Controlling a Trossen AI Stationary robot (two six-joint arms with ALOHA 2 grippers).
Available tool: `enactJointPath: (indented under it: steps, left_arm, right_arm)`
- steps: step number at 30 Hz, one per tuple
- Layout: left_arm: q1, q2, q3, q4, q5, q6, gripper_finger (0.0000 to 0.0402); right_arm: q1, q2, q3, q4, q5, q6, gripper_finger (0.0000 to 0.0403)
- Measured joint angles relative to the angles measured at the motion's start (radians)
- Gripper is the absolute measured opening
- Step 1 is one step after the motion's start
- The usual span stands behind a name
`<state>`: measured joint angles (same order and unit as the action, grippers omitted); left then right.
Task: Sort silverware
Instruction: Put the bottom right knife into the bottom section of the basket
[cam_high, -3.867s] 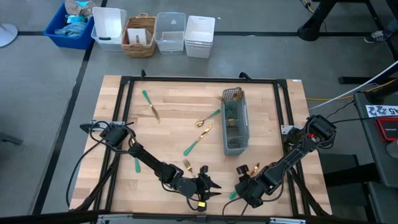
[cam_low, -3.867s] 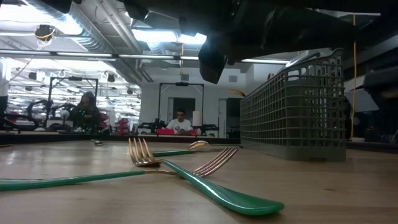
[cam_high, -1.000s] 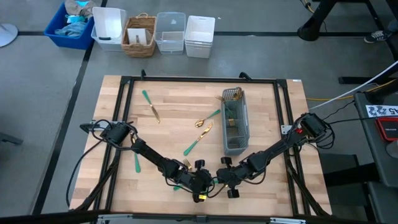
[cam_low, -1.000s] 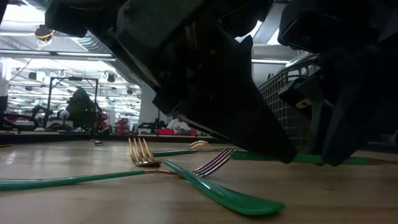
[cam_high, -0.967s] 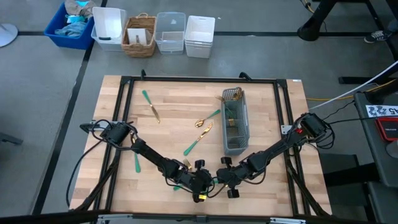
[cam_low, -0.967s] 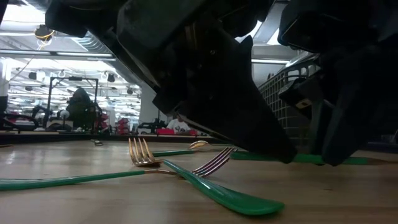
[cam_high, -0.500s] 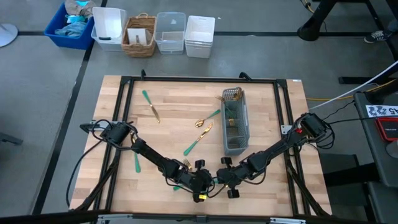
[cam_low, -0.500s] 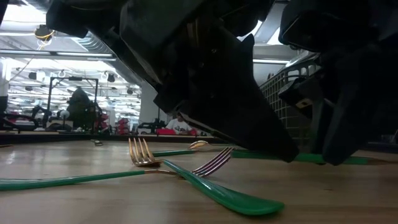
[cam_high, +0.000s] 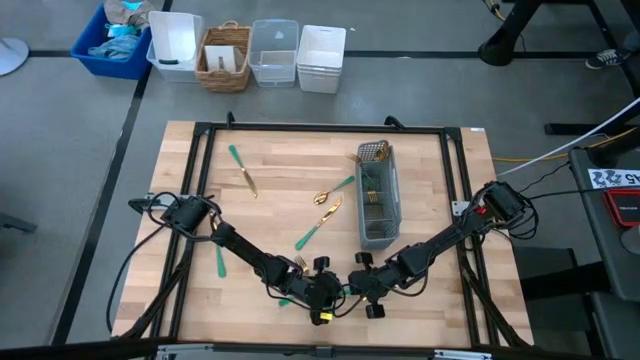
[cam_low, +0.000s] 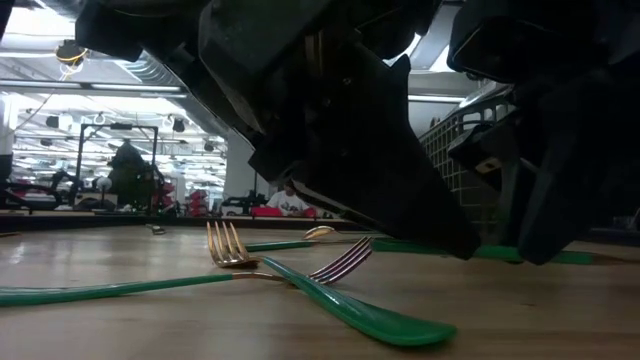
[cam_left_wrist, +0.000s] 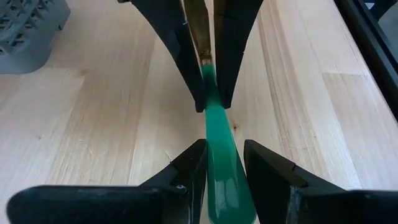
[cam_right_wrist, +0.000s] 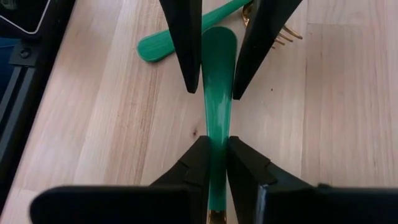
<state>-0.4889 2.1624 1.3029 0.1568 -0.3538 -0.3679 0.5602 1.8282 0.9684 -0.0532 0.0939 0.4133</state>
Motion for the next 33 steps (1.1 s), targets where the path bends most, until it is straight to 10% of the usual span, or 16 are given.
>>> enactJointPath:
  steps: [21, 33]
  left_arm:
    - [0.0, 0.0, -0.001, 0.011, -0.001, 0.025, 0.0101]
    - [0.0, 0.0, -0.001, 0.011, -0.03, -0.015, 0.0186]
  right_arm:
    - [0.001, 0.0, 0.0, 0.0, -0.001, 0.0, 0.0048]
    - [0.001, 0.0, 0.0, 0.0, -0.017, 0.0, 0.0048]
